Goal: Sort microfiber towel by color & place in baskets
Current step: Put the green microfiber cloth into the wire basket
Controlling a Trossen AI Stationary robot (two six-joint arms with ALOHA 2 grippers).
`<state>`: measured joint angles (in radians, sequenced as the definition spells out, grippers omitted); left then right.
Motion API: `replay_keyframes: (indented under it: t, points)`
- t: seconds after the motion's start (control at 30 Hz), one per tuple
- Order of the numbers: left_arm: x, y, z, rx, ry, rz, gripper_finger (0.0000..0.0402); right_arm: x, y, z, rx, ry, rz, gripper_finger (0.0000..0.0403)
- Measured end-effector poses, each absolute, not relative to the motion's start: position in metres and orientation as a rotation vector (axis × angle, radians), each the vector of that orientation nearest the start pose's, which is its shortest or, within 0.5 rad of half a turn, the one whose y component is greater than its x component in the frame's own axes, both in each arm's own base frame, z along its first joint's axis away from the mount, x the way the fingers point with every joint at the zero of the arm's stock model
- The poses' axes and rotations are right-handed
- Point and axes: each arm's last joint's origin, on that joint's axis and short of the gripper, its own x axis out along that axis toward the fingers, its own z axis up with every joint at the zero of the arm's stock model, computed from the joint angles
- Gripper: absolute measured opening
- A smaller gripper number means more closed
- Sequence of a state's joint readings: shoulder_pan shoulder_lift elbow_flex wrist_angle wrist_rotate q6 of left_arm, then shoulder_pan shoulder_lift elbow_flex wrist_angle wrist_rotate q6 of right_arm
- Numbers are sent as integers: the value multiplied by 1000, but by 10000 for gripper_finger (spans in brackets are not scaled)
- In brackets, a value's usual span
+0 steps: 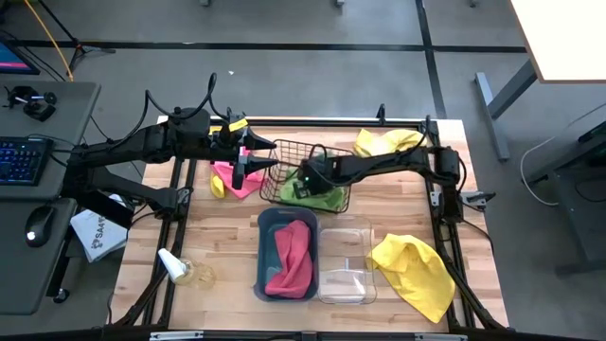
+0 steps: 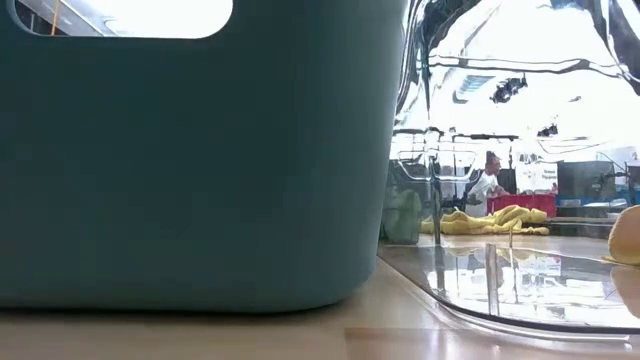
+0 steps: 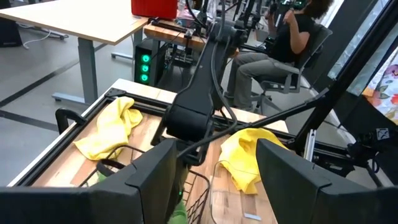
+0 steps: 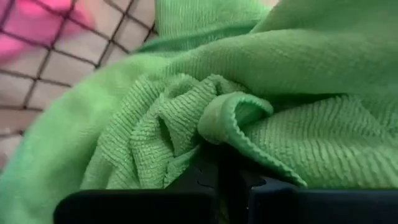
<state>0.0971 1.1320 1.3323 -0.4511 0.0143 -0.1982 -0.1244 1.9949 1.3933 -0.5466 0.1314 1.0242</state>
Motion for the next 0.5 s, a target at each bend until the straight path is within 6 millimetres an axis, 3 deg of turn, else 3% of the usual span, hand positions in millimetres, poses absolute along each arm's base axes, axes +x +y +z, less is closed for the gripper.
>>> replay_keyframes:
  t: [0.27,0.5]
  points:
    - [229,22,426,-211,242,107,211,391,-55,167,773,1107,-667,0]
    - [229,22,426,-217,242,108,211,381,-53,165,566,1288,-514,0]
